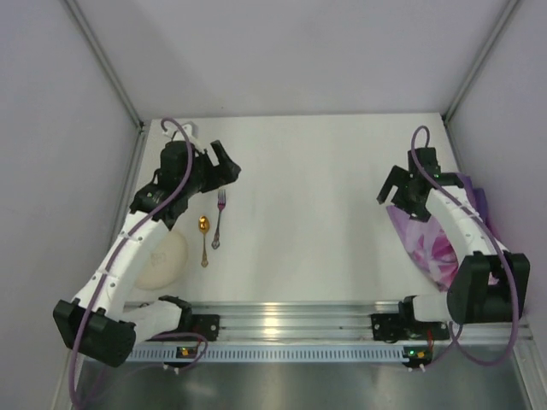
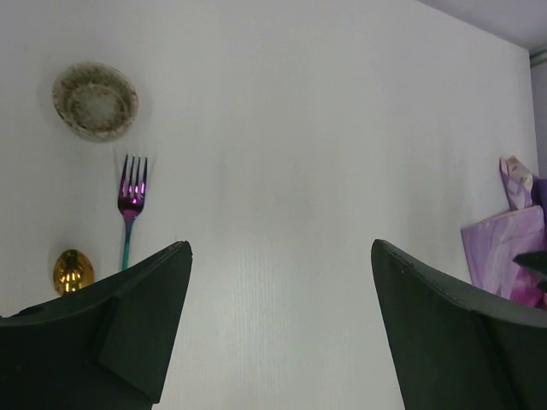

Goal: Set the dinner table for one person

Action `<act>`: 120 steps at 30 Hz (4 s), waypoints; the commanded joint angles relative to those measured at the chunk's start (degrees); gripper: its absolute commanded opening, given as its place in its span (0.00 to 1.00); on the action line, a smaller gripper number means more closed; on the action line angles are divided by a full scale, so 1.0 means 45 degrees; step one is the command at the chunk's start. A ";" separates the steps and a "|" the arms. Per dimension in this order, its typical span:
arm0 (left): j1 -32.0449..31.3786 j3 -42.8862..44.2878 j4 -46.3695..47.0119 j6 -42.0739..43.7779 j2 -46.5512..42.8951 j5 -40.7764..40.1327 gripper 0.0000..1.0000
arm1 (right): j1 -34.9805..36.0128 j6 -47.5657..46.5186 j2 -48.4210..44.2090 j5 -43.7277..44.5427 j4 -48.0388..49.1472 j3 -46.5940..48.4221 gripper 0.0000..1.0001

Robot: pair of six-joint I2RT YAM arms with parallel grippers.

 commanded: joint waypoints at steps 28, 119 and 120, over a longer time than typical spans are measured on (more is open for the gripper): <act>-0.1458 -0.0485 -0.3058 0.0613 -0.1410 -0.0054 0.86 | -0.3016 -0.0685 0.7670 0.0039 0.1002 0.2978 0.93; -0.3744 -0.1555 0.1825 -0.2082 0.8514 -0.0698 0.80 | 0.5657 0.0409 -0.4653 -0.2538 -0.1596 -0.1572 0.00; -0.3608 -0.1753 0.1863 -0.2082 0.8145 -0.0717 0.80 | 0.5638 0.0389 -0.4633 -0.2557 -0.1596 -0.1572 0.00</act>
